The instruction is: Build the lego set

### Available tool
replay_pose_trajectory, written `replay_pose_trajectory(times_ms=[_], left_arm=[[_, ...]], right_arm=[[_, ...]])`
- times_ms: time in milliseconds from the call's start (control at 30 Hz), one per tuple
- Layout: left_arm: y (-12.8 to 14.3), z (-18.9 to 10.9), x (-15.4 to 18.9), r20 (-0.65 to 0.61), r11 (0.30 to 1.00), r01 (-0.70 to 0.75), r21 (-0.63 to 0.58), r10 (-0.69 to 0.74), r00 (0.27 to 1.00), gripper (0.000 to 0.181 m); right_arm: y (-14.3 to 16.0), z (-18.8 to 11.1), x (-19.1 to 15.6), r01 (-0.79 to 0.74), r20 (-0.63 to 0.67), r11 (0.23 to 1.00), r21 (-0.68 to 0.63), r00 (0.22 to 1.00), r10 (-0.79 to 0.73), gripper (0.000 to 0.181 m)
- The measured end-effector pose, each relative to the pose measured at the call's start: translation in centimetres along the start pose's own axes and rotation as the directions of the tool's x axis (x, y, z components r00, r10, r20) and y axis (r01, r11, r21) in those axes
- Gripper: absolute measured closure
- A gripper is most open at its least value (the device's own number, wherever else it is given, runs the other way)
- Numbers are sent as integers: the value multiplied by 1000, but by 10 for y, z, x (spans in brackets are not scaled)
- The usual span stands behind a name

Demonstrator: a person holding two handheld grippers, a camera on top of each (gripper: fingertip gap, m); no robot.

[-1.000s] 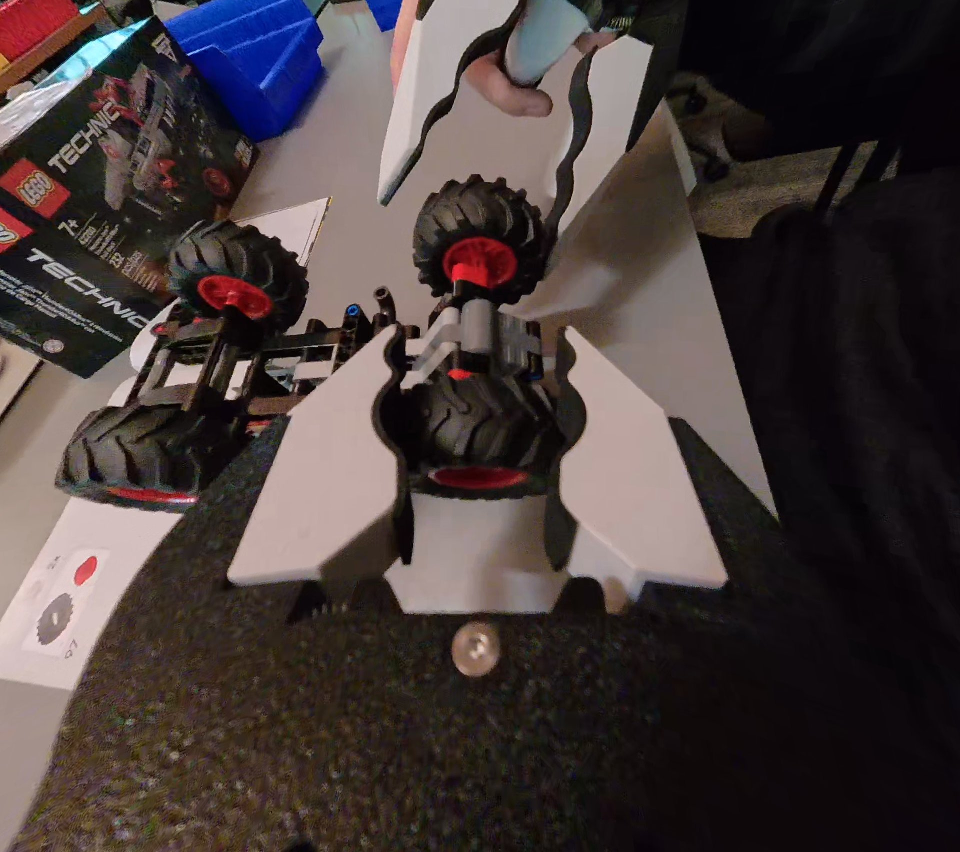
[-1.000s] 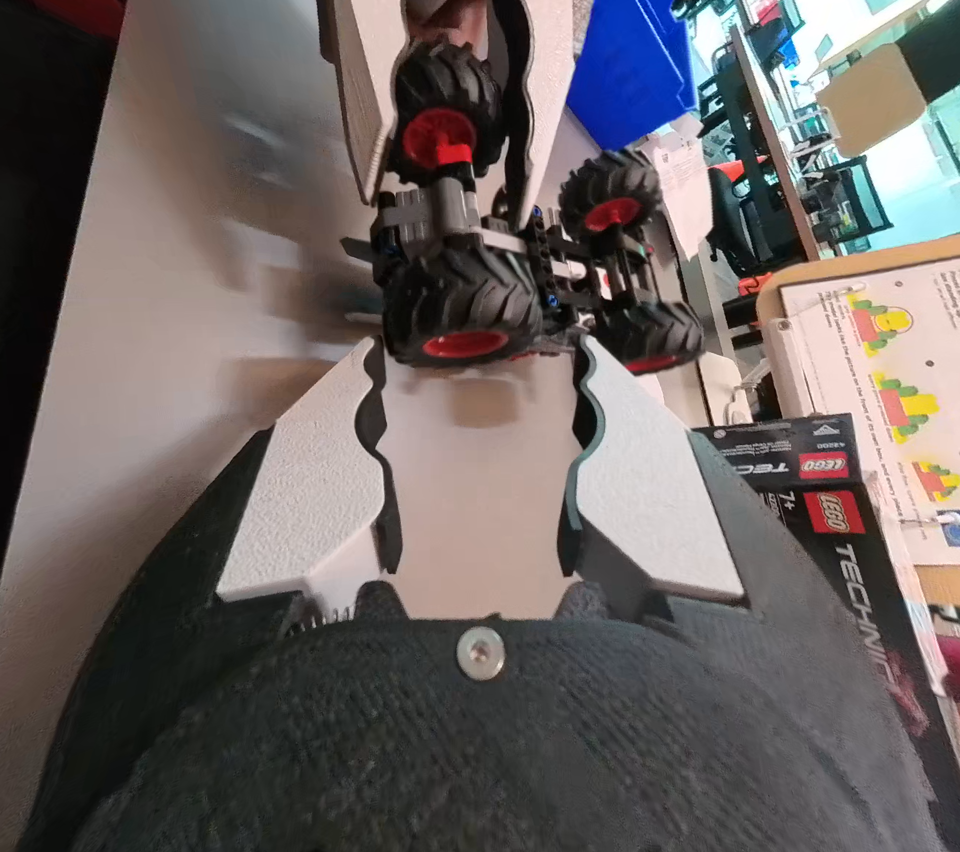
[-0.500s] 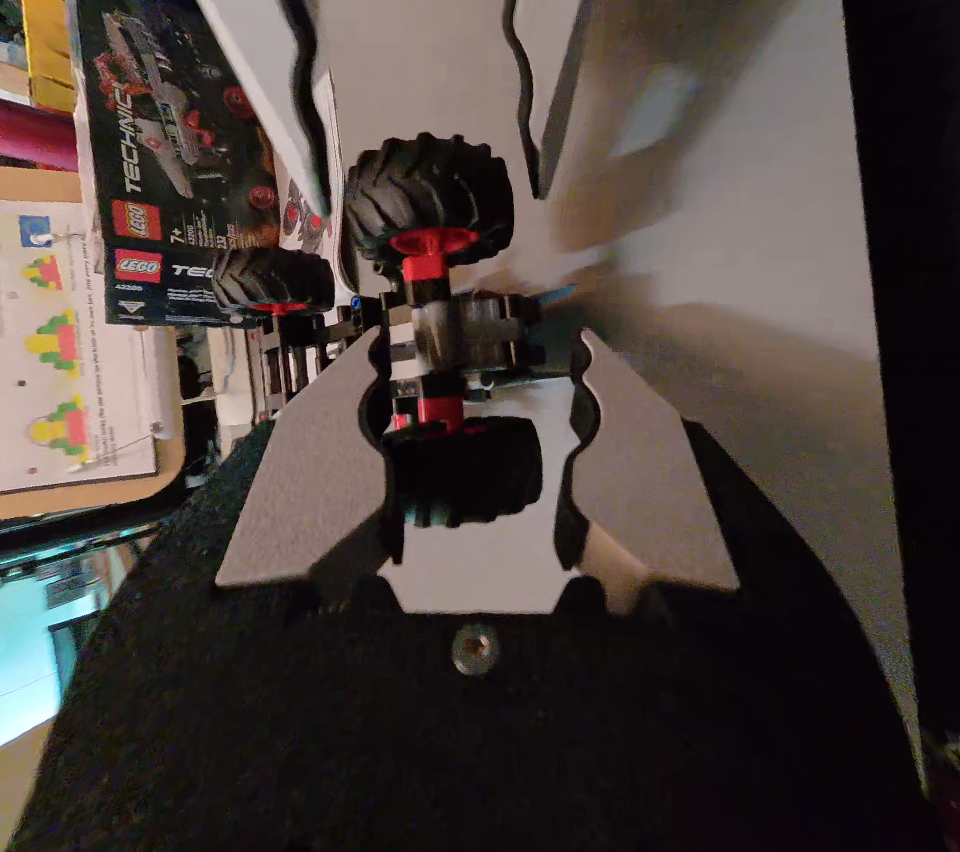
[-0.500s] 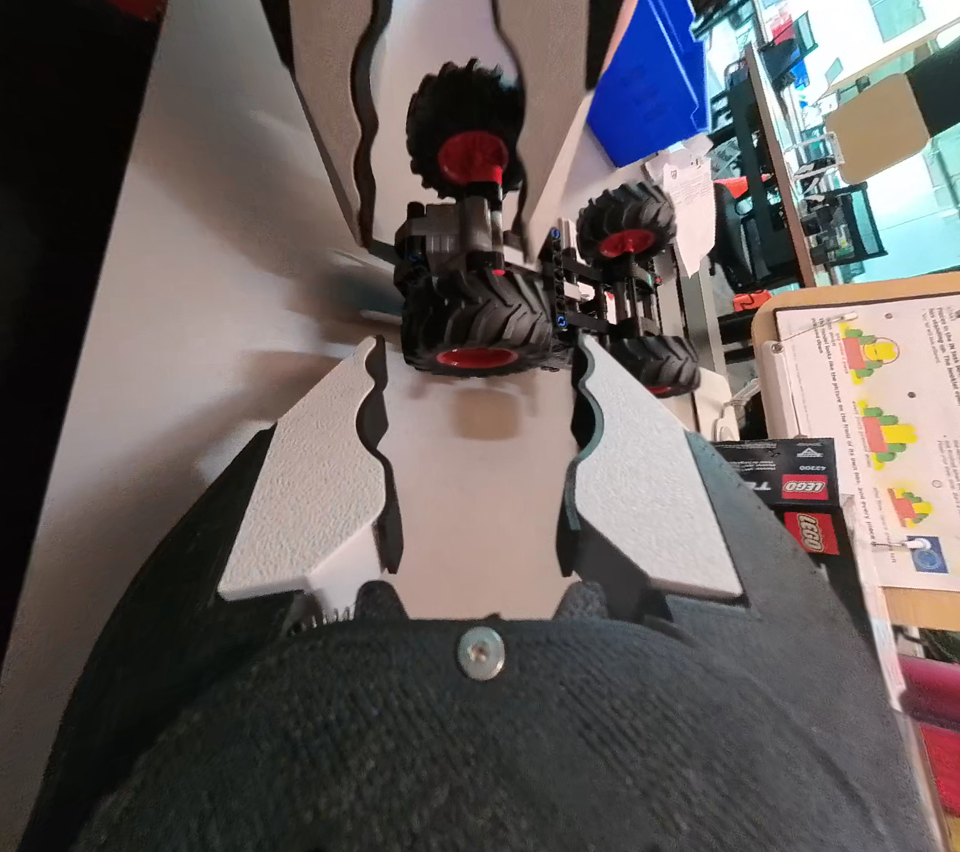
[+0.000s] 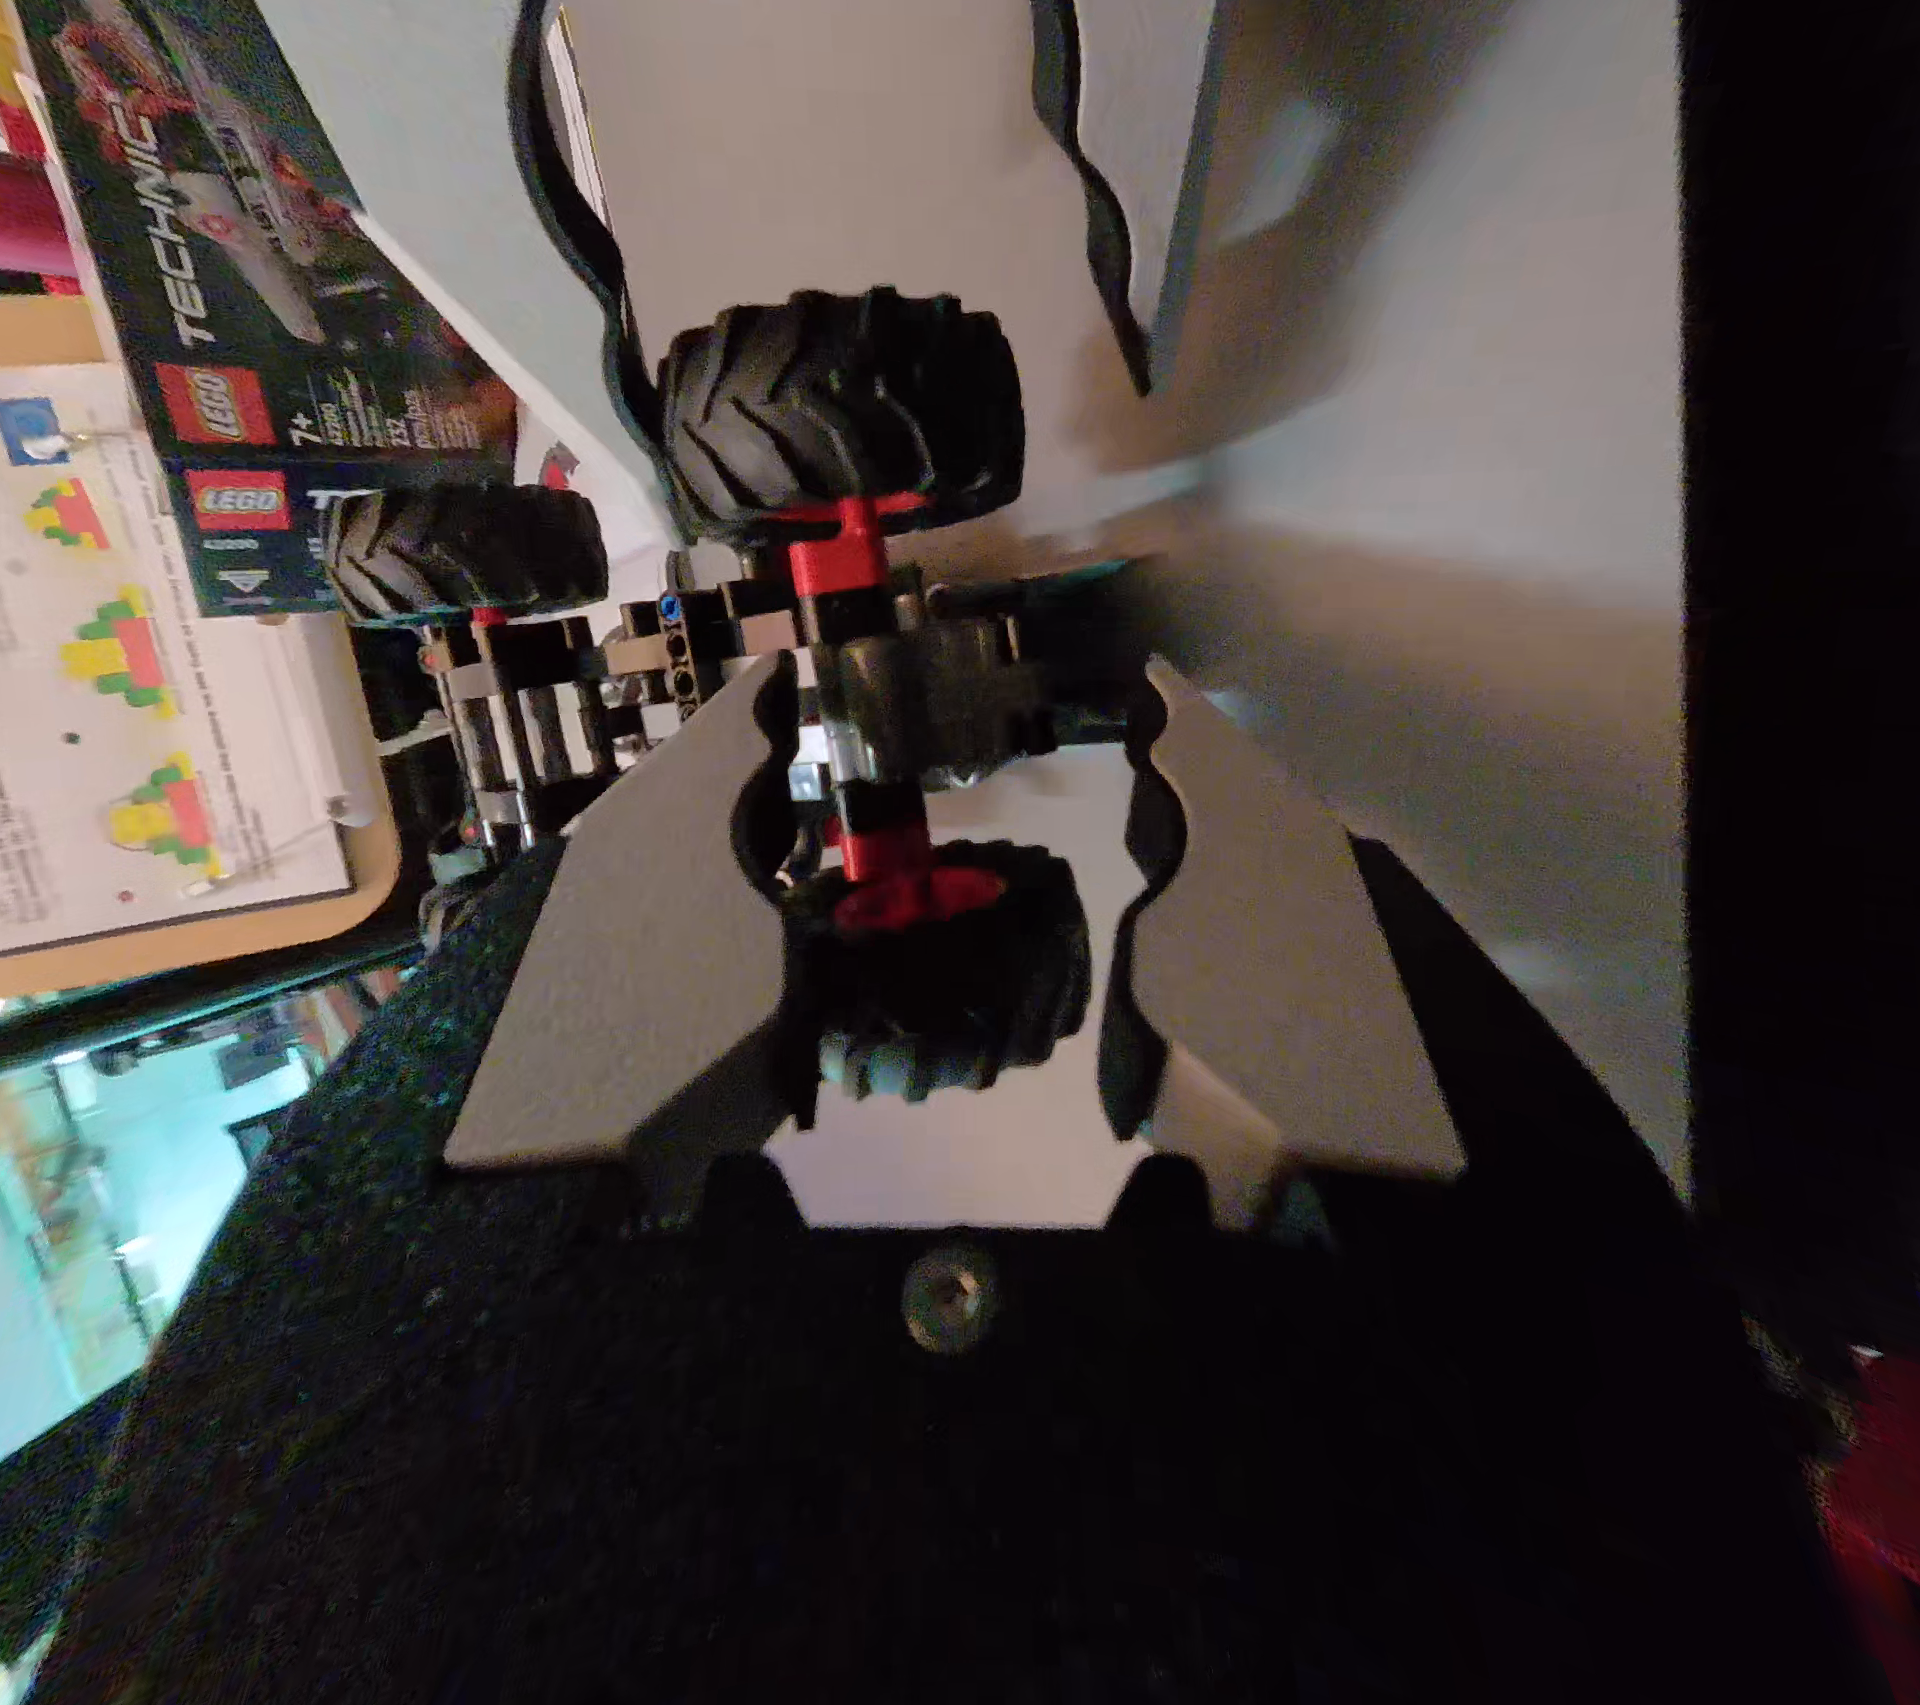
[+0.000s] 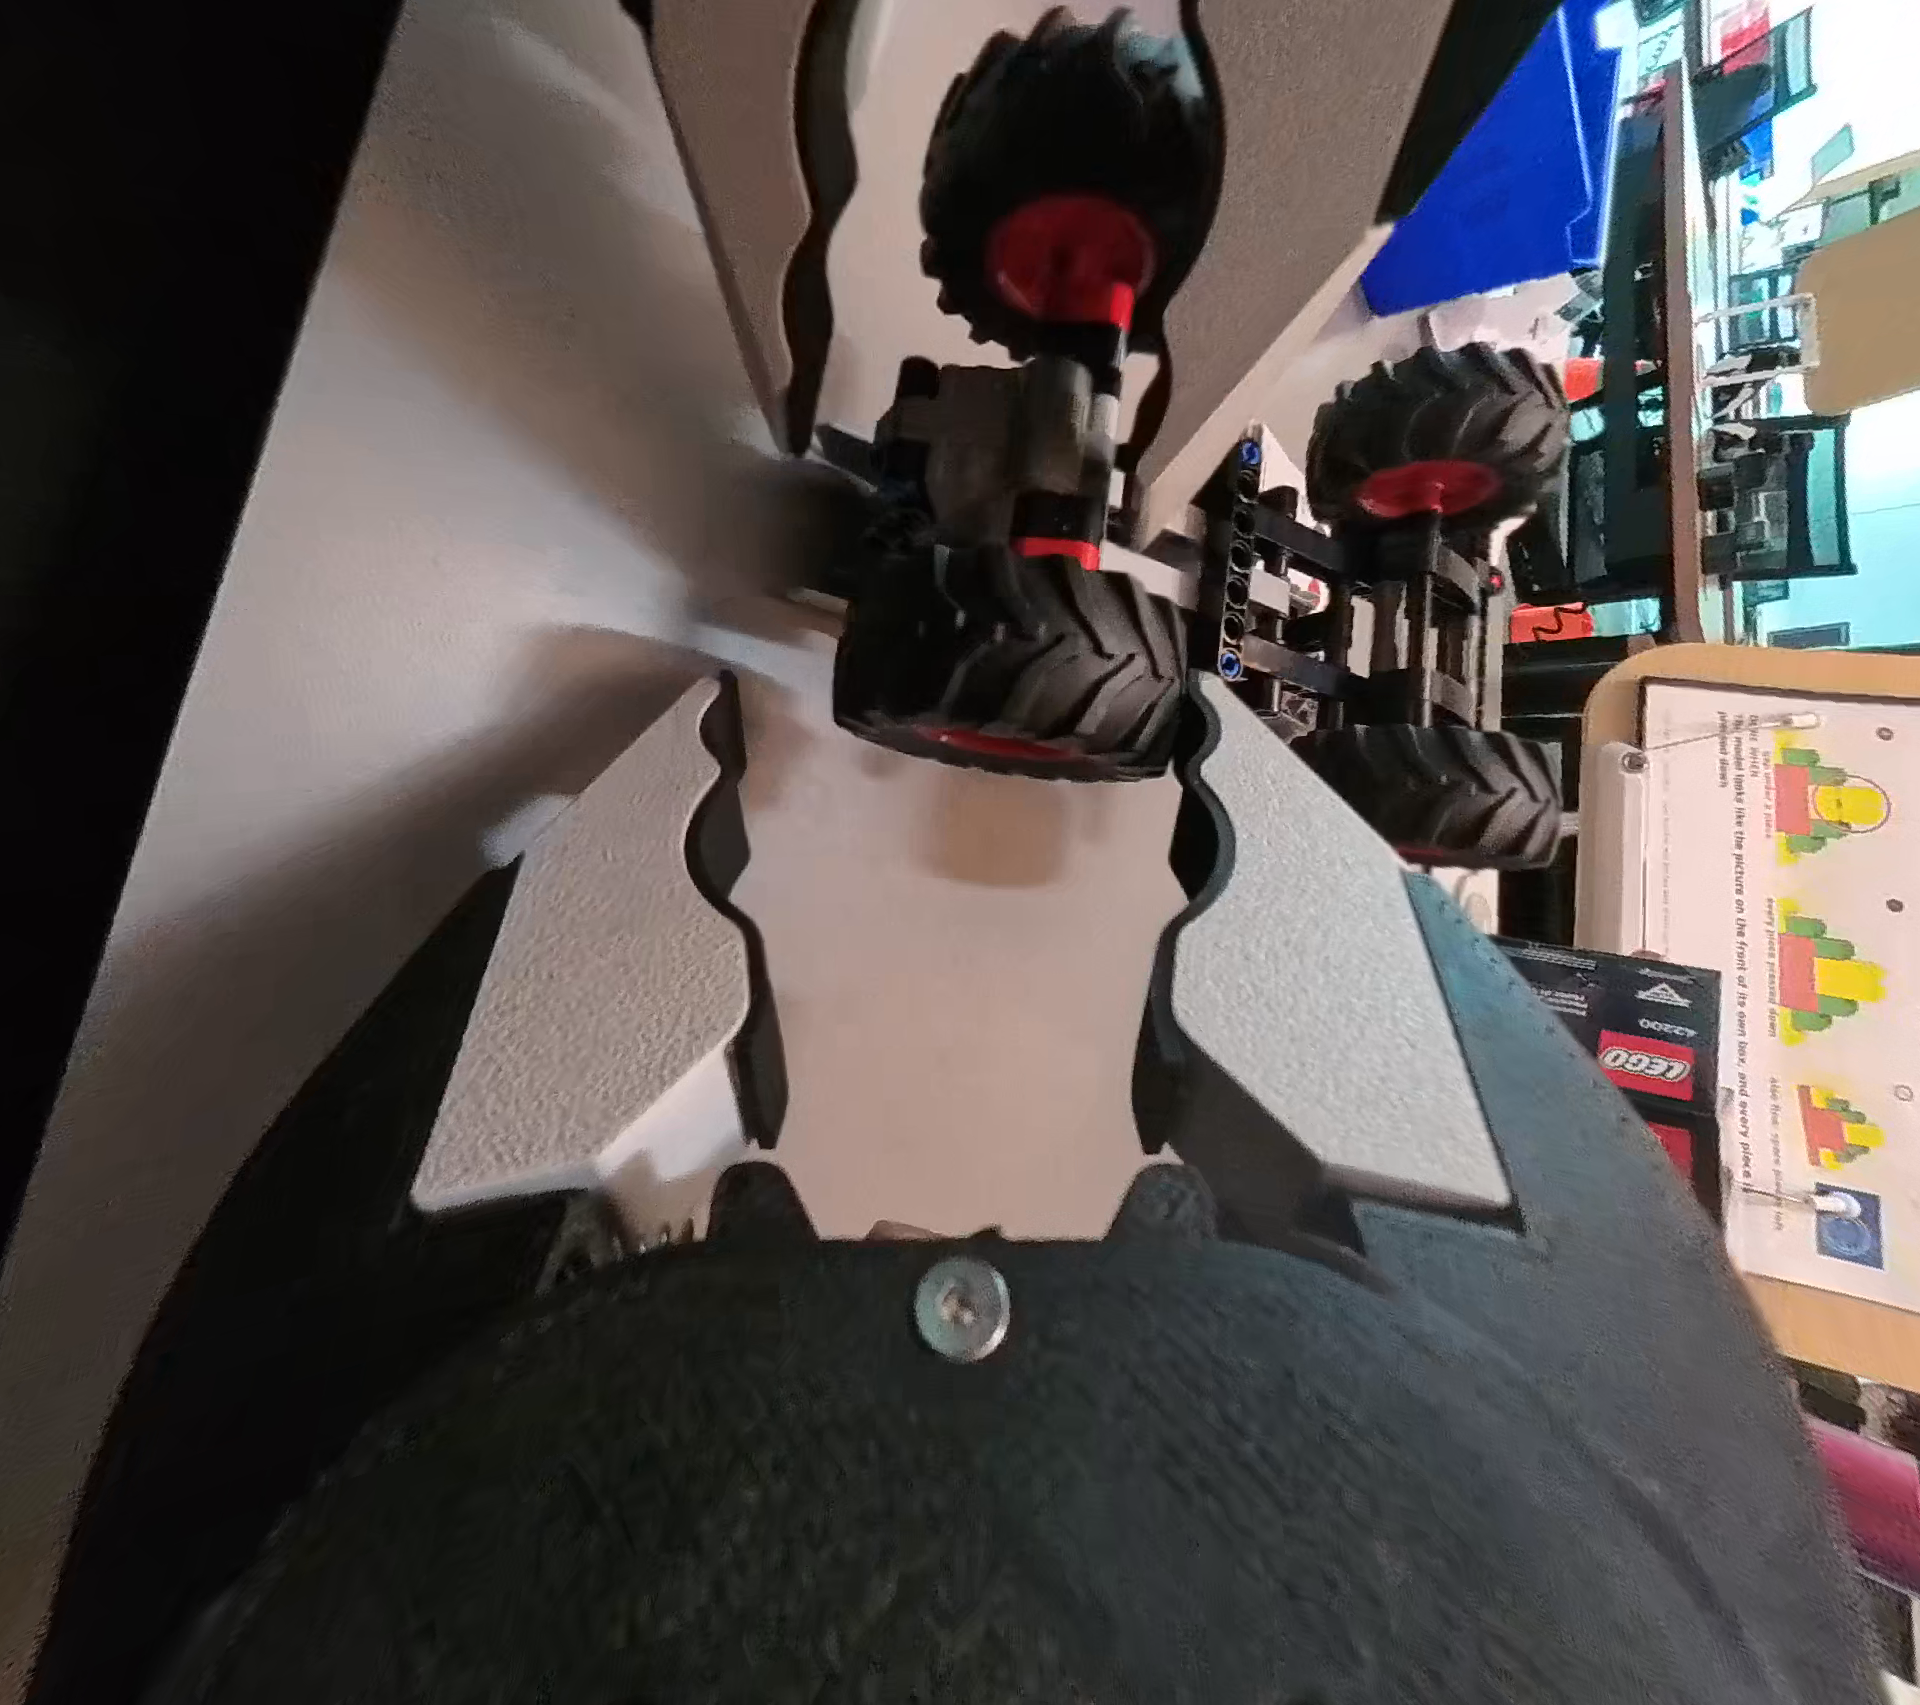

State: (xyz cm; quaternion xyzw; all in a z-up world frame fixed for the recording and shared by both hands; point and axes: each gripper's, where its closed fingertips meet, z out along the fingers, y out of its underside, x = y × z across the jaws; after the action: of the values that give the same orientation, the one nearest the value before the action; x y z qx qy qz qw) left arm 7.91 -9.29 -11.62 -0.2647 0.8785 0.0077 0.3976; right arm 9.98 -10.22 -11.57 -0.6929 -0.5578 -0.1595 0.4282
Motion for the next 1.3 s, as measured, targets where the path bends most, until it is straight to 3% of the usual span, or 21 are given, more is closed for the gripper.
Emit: replay_pose_trajectory(times_ms=[200, 367, 433, 533, 567, 633, 667, 700, 800, 967, 1033, 1300], left_arm=[[18, 8, -5, 97, 983, 81, -165, -66, 993, 126], [18, 9, -4, 82, 972, 166, -164, -154, 985, 127], [18, 9, -4, 69, 969, 181, -166, -171, 983, 127], [11, 7, -3, 24, 976, 187, -114, -186, 982, 126], [6, 5, -1, 2, 977, 192, -90, -192, 981, 126], [-2, 4, 0, -23, 974, 219, -52, -221, 975, 131], [-4, 6, -2, -27, 963, 266, -35, -267, 963, 134], [-4, 7, -4, -35, 957, 291, -21, -291, 956, 134], [-4, 8, -8, -60, 957, 289, -1, -288, 956, 134], [-10, 6, -16, 50, 977, 206, 46, -209, 977, 134], [-14, 8, -15, 99, 984, 173, 49, -177, 979, 134], [-15, 15, -18, 237, 998, 61, -19, -55, 970, 134]], right_arm=[[-16, -9, 4, -55, -1, 996, 71, 998, 55, 100], [-17, -12, 0, -72, -1, 996, 46, 997, 72, 84], [-17, -16, -1, 6, -36, 1000, 23, 999, -5, 91], [-31, -38, -21, 17, 44, 997, 71, 999, -20, 92], [-38, -50, -26, -16, 81, 994, 106, 997, 8, 96], [-45, -71, -62, -176, 341, 981, 76, 929, 141, 165], [-46, -79, -82, -231, 477, 973, 20, 857, 194, 167], [-40, -78, -82, -228, 470, 973, -40, 855, 220, 158], [-12, -69, -51, -107, 232, 988, -110, 964, 130, 130], [-10, -64, 4, -298, -42, 954, 35, 953, 300, 112], [-14, -59, 6, -286, -51, 955, 81, 955, 291, 106], [-16, -30, 3, -196, -93, 979, 54, 975, 200, 91]])
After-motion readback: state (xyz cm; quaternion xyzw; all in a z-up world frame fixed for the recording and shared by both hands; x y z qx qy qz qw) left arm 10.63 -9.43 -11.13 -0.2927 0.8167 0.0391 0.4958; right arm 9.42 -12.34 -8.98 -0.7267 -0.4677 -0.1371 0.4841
